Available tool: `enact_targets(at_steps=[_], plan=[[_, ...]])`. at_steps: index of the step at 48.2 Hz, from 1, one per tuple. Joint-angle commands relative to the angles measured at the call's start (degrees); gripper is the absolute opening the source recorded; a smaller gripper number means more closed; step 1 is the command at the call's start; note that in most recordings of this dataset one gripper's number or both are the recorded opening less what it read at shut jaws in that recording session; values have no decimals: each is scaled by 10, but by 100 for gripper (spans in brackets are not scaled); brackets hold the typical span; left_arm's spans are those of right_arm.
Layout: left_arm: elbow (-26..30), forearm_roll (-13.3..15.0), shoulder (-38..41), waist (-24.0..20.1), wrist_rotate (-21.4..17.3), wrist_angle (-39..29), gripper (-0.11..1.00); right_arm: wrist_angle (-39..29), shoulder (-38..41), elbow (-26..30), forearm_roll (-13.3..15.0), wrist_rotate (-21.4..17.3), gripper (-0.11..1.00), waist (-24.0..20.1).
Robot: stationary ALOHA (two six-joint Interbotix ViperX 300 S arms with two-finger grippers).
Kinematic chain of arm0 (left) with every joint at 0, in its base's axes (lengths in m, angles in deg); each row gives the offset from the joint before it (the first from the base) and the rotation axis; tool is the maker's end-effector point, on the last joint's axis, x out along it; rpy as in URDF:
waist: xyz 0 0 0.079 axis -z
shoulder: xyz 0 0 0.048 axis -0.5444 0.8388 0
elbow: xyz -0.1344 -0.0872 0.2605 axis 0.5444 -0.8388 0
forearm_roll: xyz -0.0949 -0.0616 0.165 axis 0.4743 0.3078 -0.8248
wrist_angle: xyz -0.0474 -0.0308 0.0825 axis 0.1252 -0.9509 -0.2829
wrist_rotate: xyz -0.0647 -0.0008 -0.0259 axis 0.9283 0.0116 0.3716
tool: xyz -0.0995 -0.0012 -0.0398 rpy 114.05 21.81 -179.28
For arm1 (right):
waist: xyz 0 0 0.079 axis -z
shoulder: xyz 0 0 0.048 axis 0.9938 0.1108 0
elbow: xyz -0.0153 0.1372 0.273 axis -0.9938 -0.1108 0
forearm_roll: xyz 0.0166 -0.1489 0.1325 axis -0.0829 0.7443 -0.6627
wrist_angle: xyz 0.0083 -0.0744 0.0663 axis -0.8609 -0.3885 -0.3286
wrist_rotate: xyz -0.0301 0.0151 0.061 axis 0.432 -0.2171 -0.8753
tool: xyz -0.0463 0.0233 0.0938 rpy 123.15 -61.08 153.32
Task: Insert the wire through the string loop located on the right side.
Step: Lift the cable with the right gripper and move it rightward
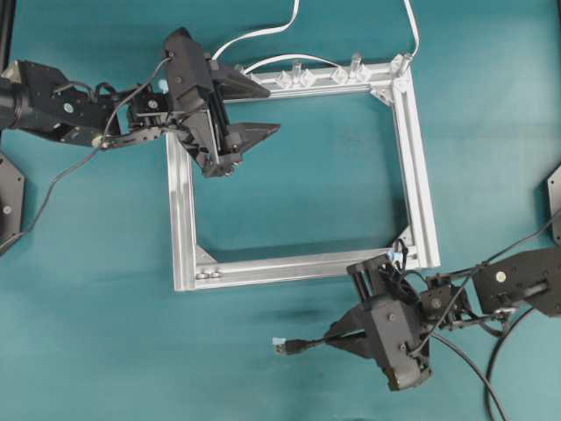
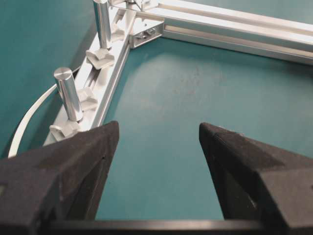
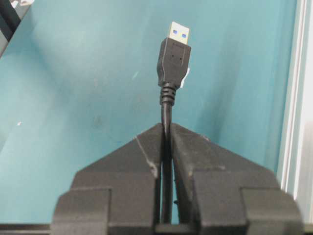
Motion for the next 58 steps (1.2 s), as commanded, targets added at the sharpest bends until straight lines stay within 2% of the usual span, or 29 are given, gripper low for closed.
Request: enact_targets(at_steps=[1, 19, 35, 58], plan=[[5, -2, -14, 2, 1, 4, 74, 2, -15, 5, 1, 0, 6, 2], [5, -2, -15, 2, 1, -1, 74, -8, -26, -14, 2, 1, 6, 3], [5, -2, -16, 2, 1, -25, 74, -18, -91, -76, 30, 1, 6, -9], [5, -2, -18, 2, 1, -29, 74, -124, -201, -158, 30, 0, 6, -14]])
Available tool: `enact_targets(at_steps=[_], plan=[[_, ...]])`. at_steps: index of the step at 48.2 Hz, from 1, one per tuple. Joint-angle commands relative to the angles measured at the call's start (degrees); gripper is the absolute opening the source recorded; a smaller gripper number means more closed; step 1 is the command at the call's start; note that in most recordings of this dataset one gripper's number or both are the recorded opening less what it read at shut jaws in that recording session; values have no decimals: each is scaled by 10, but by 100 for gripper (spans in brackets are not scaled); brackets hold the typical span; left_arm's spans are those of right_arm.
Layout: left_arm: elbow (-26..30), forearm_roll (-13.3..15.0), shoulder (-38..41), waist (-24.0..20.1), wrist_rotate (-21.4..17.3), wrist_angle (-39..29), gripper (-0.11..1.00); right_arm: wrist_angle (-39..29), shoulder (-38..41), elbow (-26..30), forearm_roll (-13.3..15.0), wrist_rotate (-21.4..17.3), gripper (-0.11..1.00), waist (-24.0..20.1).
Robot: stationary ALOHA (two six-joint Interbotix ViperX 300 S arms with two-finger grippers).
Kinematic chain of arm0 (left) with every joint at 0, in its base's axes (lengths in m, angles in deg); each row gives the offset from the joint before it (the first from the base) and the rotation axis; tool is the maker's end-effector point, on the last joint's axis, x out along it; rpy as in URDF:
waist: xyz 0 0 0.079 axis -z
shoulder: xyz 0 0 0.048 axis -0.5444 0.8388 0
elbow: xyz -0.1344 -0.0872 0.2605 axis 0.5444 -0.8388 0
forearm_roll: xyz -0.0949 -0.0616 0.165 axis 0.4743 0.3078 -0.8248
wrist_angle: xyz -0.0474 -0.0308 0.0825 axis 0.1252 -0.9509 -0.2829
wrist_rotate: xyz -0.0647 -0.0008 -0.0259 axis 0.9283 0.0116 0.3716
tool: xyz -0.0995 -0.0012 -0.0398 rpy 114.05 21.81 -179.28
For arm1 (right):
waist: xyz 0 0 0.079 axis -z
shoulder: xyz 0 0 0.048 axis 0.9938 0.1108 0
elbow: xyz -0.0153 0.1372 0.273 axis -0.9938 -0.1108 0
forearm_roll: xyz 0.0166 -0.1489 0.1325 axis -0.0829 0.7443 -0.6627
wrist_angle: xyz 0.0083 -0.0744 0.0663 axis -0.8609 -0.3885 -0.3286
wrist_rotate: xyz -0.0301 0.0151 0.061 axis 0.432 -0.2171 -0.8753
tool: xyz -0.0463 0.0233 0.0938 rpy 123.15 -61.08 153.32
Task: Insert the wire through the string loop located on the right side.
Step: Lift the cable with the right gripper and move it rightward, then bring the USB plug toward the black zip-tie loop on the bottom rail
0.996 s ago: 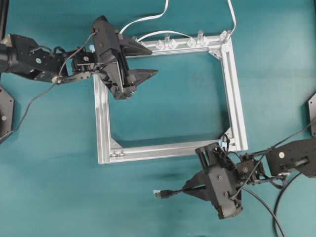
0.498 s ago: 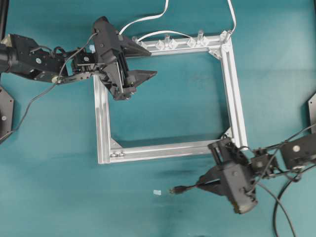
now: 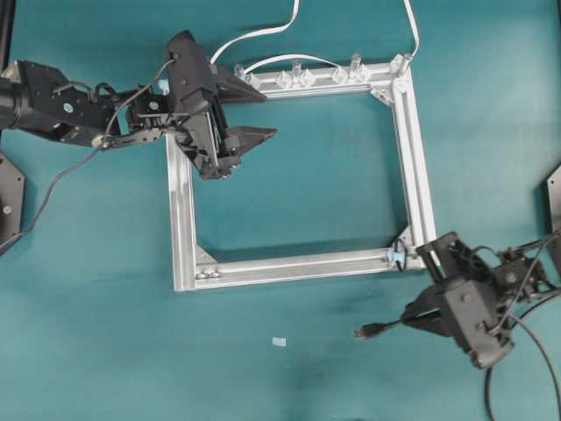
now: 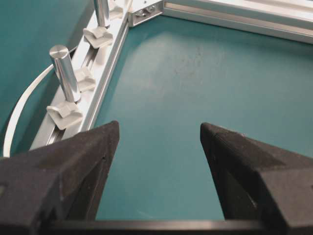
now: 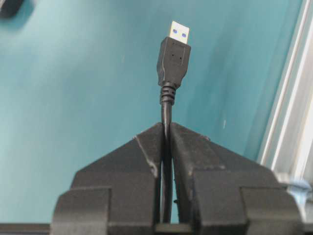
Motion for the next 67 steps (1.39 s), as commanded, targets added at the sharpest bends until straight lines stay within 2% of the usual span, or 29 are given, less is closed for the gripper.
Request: enact_targets(at_steps=[1, 23, 44, 58, 67], plan=[[5, -1, -18, 2, 1, 3, 74, -11, -35, -11, 1, -1, 6, -2], [6, -1, -18, 1, 1, 4, 73, -50, -166, -112, 1, -2, 6, -2], [8, -1, -18, 1, 1, 3, 73, -65, -219, -144, 1, -2, 6, 2], [8, -1, -18, 1, 1, 3, 73, -54, -221, -157, 2, -2, 6, 40], [8, -1, -18, 2, 1, 3, 73, -40, -242, -171, 14, -2, 6, 63]])
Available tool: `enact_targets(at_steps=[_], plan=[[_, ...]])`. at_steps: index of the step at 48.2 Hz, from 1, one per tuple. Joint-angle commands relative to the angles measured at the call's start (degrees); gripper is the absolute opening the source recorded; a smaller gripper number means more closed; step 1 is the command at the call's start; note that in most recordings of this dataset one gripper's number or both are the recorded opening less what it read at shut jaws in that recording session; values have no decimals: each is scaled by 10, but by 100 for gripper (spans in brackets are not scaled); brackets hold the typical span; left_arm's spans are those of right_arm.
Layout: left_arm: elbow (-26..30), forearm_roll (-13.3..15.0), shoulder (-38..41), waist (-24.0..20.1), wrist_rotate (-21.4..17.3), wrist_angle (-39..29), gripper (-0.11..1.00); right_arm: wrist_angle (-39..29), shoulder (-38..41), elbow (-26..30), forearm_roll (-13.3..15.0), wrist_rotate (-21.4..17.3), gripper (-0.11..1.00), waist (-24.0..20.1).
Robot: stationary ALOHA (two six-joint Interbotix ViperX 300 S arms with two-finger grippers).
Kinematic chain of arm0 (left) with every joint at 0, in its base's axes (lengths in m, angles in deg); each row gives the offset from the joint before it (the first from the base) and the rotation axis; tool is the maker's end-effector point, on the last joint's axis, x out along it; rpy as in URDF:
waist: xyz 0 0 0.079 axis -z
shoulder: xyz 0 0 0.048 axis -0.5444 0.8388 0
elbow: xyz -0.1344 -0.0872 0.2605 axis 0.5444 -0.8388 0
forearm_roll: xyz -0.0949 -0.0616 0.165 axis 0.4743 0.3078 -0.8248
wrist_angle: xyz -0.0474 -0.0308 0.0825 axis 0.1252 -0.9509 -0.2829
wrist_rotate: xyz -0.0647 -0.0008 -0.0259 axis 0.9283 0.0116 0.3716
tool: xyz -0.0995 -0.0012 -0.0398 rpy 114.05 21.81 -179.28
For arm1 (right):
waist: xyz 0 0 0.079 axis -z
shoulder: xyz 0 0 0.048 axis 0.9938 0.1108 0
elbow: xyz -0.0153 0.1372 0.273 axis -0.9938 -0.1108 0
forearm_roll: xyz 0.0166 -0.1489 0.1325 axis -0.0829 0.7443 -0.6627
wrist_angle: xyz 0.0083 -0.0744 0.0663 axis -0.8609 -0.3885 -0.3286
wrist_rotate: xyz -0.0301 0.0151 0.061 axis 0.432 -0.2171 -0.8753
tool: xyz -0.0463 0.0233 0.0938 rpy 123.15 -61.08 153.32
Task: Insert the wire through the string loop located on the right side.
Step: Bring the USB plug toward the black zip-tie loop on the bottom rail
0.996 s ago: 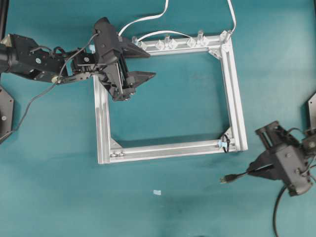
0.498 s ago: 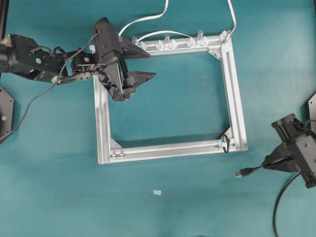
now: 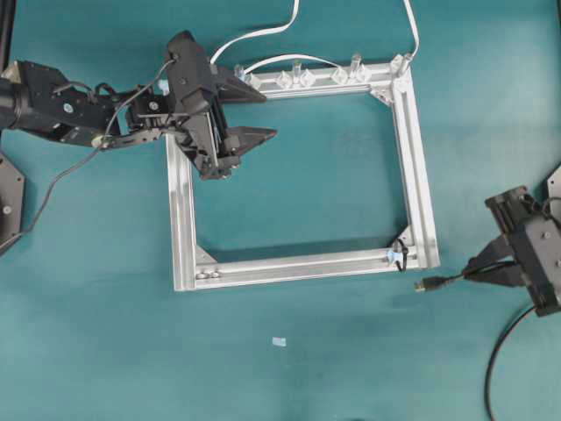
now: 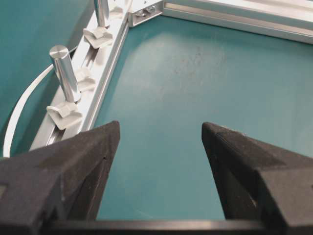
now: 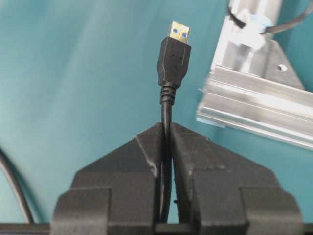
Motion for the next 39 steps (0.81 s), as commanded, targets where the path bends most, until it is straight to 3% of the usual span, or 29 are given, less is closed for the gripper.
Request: enact_targets(at_steps=[1, 17, 39], plan=[[9, -1, -18, 2, 2, 3, 73, 11, -12, -1, 7, 1, 6, 14], [8, -1, -18, 1, 2, 3, 73, 11, -74, -27, 18, 1, 6, 68], [9, -2, -18, 1, 2, 3, 73, 11, -99, -35, 20, 0, 6, 76]])
